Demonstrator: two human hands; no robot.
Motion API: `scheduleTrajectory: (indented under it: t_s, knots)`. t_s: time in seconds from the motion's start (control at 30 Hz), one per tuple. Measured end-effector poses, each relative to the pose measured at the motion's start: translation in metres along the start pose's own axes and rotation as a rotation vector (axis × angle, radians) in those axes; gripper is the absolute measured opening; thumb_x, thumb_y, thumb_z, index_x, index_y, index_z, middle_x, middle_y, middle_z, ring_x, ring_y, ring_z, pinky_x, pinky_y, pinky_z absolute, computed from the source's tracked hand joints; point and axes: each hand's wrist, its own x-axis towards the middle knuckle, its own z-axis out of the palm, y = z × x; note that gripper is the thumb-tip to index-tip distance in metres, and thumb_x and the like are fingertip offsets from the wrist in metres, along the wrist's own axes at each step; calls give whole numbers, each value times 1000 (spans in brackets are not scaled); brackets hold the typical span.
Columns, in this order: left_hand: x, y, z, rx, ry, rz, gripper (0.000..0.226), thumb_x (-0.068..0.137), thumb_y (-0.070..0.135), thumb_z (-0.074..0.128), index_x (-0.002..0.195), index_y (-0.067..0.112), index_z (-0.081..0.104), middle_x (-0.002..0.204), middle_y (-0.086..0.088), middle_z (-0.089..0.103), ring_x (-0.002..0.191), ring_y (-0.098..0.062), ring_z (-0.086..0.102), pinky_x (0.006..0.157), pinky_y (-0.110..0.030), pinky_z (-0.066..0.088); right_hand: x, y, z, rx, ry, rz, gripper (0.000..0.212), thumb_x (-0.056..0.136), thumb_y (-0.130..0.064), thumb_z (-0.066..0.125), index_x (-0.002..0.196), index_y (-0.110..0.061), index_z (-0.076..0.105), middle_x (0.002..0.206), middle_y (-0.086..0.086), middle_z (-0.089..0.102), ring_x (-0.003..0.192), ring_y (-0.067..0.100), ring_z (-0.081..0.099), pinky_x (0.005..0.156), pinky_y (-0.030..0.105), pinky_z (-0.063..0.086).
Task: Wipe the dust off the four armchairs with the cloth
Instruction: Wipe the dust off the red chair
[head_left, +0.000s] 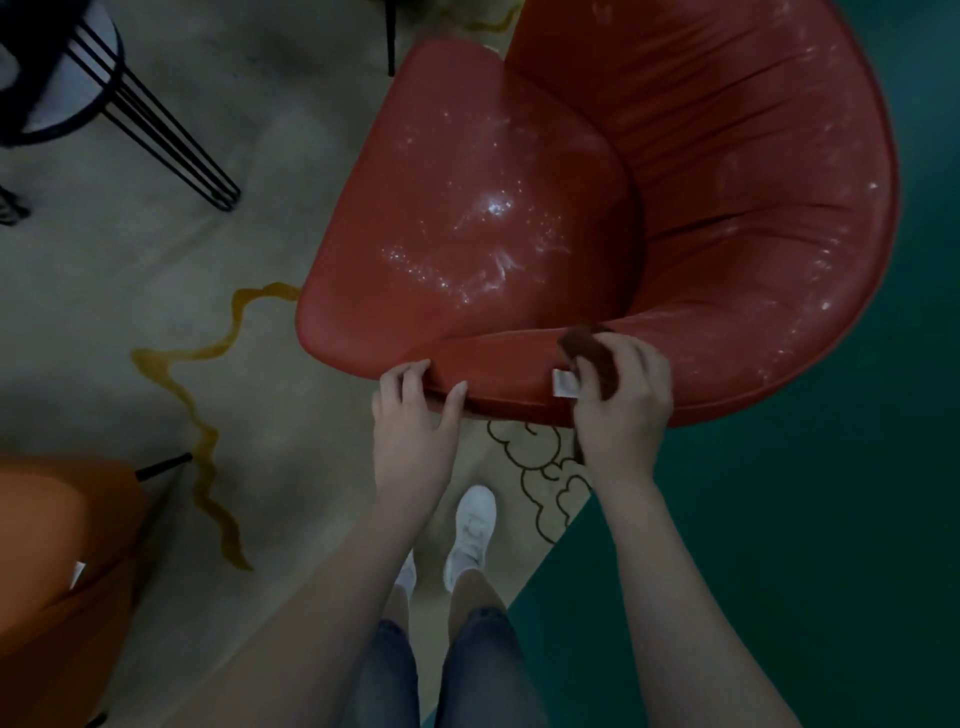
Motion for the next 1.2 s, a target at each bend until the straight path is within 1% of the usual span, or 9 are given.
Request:
scheduleTrajectory:
  t_s: [0.13,0.37,0.43,0.5,0.57,0.63,0.8,1.0,1.2]
  knots:
    - [-2,3,3,-7,30,-8,50,96,37,59,135,7,53,137,-8,48,129,-23,42,104,-31,34,-5,-11,18,-13,-218,-232,25,82,-3,70,106,-6,69,107,9,66,99,30,55,88,27,38]
    - [-5,11,10,9,82,-72,57,95,46,56,138,8,50,141,-7,46,131,-23,40,111,-42,34,14,40,-23,-69,-113,-63,21,86,-3,69,108,-4,68,106,12,65,98,30,52,87,42,46]
    - [-6,18,16,10,113,-117,63,93,51,55,140,9,48,144,-7,43,134,-24,38,113,-42,31,25,32,-22,-13,-126,-78,23,83,-3,70,107,-5,69,105,12,66,98,31,54,88,38,44]
    - [-8,26,25,36,159,-164,68,93,52,55,144,8,44,148,-9,40,137,-26,35,114,-43,28,33,16,-12,48,-227,-208,26,81,-3,71,107,-7,69,107,10,66,99,29,55,89,31,40]
    - [-11,34,34,41,220,-206,70,93,50,57,146,8,40,151,-11,38,139,-29,32,113,-44,25,33,6,-2,57,-407,-363,26,82,-6,70,108,-8,68,109,7,65,102,26,54,89,32,42]
    - [-14,41,42,31,281,-235,74,93,50,59,149,8,36,153,-12,34,141,-31,29,114,-45,23,35,12,0,53,-505,-453,24,84,-6,68,109,-8,68,108,5,65,101,27,54,86,36,47]
    - [-19,54,61,-18,356,-296,78,94,50,58,151,5,30,156,-14,28,144,-30,24,117,-44,20,58,62,-23,51,-452,-420,24,86,-4,67,110,-7,68,106,8,65,99,26,54,88,35,45]
    - [-18,55,72,-31,442,-316,76,93,48,58,150,7,31,155,-12,31,143,-29,26,117,-43,22,83,59,-31,138,-500,-371,23,88,-8,68,110,-12,68,107,1,64,102,19,51,87,16,32]
    - [-18,53,76,-30,465,-309,74,93,48,56,150,8,32,155,-10,30,144,-25,24,117,-40,20,91,27,4,103,-814,-653,23,89,-14,68,112,-17,65,111,-4,62,104,14,48,86,18,34]
